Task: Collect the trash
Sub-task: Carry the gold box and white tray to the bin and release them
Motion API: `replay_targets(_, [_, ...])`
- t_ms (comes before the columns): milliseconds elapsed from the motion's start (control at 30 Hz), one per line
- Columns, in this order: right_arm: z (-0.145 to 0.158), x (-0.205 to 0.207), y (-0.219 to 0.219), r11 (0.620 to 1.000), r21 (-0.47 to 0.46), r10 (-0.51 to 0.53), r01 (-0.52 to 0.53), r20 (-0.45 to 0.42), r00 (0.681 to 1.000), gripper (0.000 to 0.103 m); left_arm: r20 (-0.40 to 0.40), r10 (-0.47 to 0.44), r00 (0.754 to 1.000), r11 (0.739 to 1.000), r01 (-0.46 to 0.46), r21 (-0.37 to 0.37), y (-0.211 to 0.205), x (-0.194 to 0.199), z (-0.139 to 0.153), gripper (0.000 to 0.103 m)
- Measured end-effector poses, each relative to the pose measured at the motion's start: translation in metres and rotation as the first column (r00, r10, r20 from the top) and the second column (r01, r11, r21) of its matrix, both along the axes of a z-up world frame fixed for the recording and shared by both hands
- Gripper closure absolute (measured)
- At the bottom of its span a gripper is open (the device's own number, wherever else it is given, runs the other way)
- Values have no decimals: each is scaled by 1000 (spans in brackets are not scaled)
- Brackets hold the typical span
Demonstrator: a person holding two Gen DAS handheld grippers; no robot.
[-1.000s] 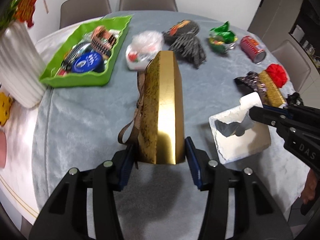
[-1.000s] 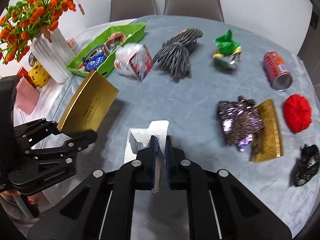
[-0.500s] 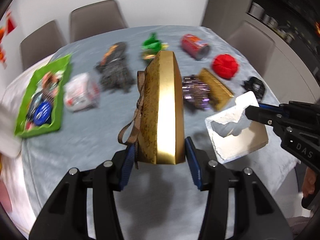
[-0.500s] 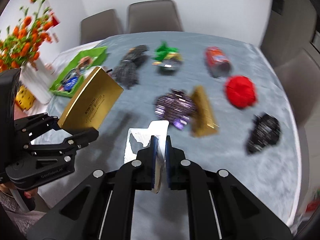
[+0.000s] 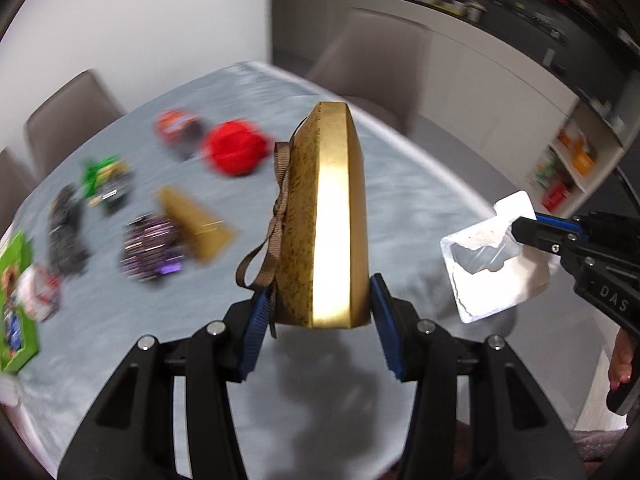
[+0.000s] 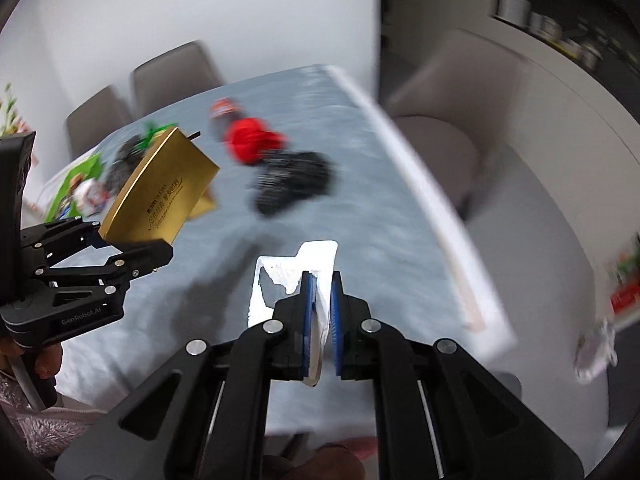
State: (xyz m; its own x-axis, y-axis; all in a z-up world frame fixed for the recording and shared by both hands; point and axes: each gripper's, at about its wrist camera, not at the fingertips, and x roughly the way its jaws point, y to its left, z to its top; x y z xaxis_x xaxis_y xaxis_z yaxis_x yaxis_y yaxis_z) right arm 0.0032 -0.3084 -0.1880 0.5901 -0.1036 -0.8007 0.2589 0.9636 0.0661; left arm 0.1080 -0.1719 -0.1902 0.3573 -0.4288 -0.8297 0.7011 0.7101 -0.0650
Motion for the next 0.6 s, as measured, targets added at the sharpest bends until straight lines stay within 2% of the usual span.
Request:
replay_targets(167, [5, -83, -80, 988, -29, -154, 155, 6, 988, 96, -12, -157, 988, 987, 156, -27, -94, -62, -3, 54])
replay_targets(300, [2, -153, -137, 957, -36, -287, 287, -4, 958, 95, -34, -281, 959, 959, 280, -41, -165, -113, -9, 54])
replay_targets(400, [-5, -209, -177, 916, -36, -401, 400, -14, 916, 95, -45, -379, 924, 925, 377, -40, -213, -150, -17, 54])
replay_targets(467, [-10, -235, -195, 888, -38, -460, 459, -19, 888, 95, -55, -452, 891, 892, 451, -31, -244, -172, -26, 54])
replay_targets(600, [-27, -282, -233, 806, -23, -591, 591, -30, 806, 95, -66, -579, 813, 815, 580, -4, -301, -210, -40, 54])
